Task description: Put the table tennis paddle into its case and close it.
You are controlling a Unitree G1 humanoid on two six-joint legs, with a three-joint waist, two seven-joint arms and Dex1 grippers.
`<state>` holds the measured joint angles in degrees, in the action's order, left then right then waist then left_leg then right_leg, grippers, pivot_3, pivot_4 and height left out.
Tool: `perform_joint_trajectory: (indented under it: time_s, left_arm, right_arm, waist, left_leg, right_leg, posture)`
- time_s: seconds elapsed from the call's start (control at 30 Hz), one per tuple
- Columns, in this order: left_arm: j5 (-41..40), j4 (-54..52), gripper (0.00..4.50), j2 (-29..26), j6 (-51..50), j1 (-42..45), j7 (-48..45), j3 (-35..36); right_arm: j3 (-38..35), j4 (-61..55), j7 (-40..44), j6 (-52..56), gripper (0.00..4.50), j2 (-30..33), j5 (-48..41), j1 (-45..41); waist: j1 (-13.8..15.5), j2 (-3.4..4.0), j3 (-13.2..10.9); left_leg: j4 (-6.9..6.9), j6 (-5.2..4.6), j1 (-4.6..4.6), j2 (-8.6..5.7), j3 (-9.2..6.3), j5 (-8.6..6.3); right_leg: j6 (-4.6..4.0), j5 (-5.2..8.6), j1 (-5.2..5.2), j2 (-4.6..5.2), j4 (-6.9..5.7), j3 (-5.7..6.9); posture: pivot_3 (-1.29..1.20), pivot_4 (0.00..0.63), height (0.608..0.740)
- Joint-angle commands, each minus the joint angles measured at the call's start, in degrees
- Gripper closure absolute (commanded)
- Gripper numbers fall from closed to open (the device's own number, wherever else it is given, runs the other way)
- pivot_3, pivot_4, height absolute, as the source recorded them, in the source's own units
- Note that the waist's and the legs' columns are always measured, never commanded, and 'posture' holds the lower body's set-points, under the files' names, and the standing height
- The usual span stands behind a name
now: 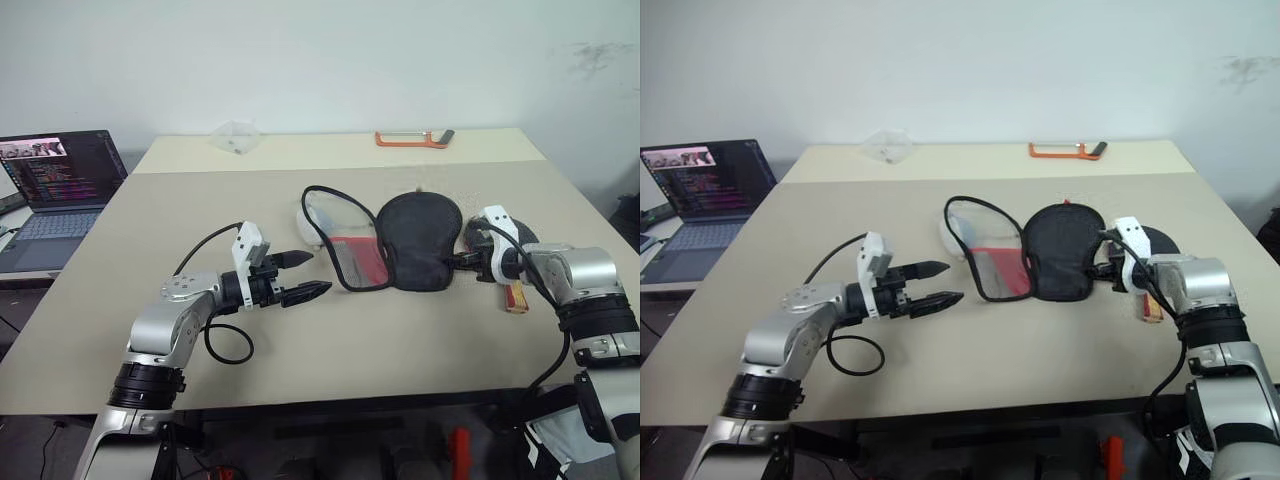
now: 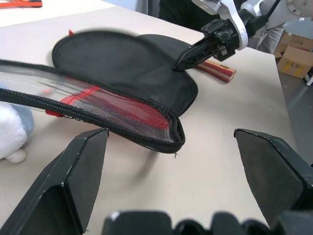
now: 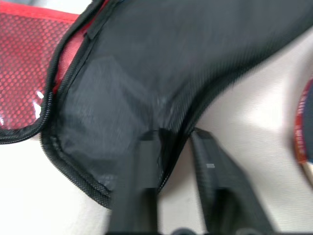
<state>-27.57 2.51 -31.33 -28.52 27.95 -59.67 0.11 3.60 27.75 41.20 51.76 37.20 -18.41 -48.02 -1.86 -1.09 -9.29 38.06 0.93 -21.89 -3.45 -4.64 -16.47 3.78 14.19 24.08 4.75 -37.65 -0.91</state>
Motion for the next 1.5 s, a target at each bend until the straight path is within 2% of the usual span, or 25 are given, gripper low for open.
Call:
perform_joint_trajectory:
  time_s: [0.03,0.23,0.37,0.57,0.7,0.83,1.1,1.5]
  left_arm:
    - [-0.21,-2.28,0.0,0.04,0.49,0.57,-0.52,-0.47]
    - [-0.96,-3.74,0.0,0.59,0.32,0.48,-0.19,-0.85]
    - [-1.02,-6.0,0.0,0.35,0.52,0.72,-0.7,-1.4]
    - [-1.53,-8.07,0.0,0.82,0.99,3.43,-2.16,-2.4]
    - [-0.53,-6.95,0.0,1.53,2.51,5.82,-2.8,-3.3]
    - [0.21,-5.63,0.0,1.42,3.64,6.16,-3.24,-3.66]
    - [0.45,-5.26,0.0,1.04,4.06,5.49,-2.83,-3.43]
    - [0.61,-5.32,0.0,1.27,4.11,4.64,-1.14,-2.83]
  right_arm:
    - [-1.35,1.04,-0.5,-6.0,2.16,1.84,3.21,-2.57]
    - [-5.36,-1.0,-2.98,-9.77,0.05,4.63,5.0,-2.33]
    - [-8.6,-6.96,-6.7,-8.54,0.01,7.07,5.79,3.0]
    - [-17.08,-13.58,-16.54,-3.7,0.01,5.17,5.33,9.25]
    - [-20.43,-20.49,-21.66,1.32,0.01,0.65,4.46,16.23]
    - [-23.38,-23.91,-25.91,4.36,0.01,-4.02,3.61,17.98]
    - [-21.84,-22.63,-28.76,3.21,0.01,-5.69,4.87,19.32]
    - [-19.84,-15.73,-27.71,0.78,0.01,-5.31,6.04,16.75]
  waist:
    - [0.02,0.0,0.0]
    - [0.07,0.0,0.0]
    - [0.32,0.0,-0.01]
    - [0.29,0.0,-0.01]
    - [0.15,-0.01,0.0]
    - [-0.1,0.04,-0.02]
    - [0.1,0.05,-0.03]
    - [0.0,0.05,-0.03]
  left_leg:
    - [0.0,0.0,0.0,0.0,0.0,0.0]
    - [-0.01,0.01,-0.01,0.0,0.01,0.0]
    - [-0.02,0.01,-0.07,0.0,-0.02,0.0]
    - [0.0,0.01,-0.06,-0.01,0.03,0.01]
    - [0.01,0.0,-0.01,0.02,0.06,0.01]
    - [0.02,-0.01,0.04,0.01,0.16,0.01]
    - [0.04,-0.02,0.05,-0.01,0.12,0.01]
    - [0.04,-0.03,0.06,0.01,0.14,0.01]
  right_leg:
    - [0.0,0.0,0.0,0.0,0.0,0.0]
    - [0.0,0.0,0.01,0.01,0.0,0.01]
    - [0.0,0.0,0.0,0.04,0.09,0.05]
    - [0.0,0.0,-0.01,0.07,0.0,0.02]
    - [0.0,0.0,-0.04,0.05,-0.04,0.0]
    - [0.0,0.0,-0.02,0.04,-0.12,-0.11]
    - [0.01,0.0,-0.04,0.02,-0.13,-0.07]
    - [0.01,0.0,-0.04,0.01,-0.14,-0.07]
  posture:
    - [0.0,0.15,0.74]
    - [0.0,0.15,0.74]
    - [0.0,0.15,0.74]
    - [0.0,0.15,0.74]
    - [0.0,0.15,0.74]
    - [0.0,0.15,0.74]
    - [0.0,0.15,0.74]
    - [0.0,0.15,0.74]
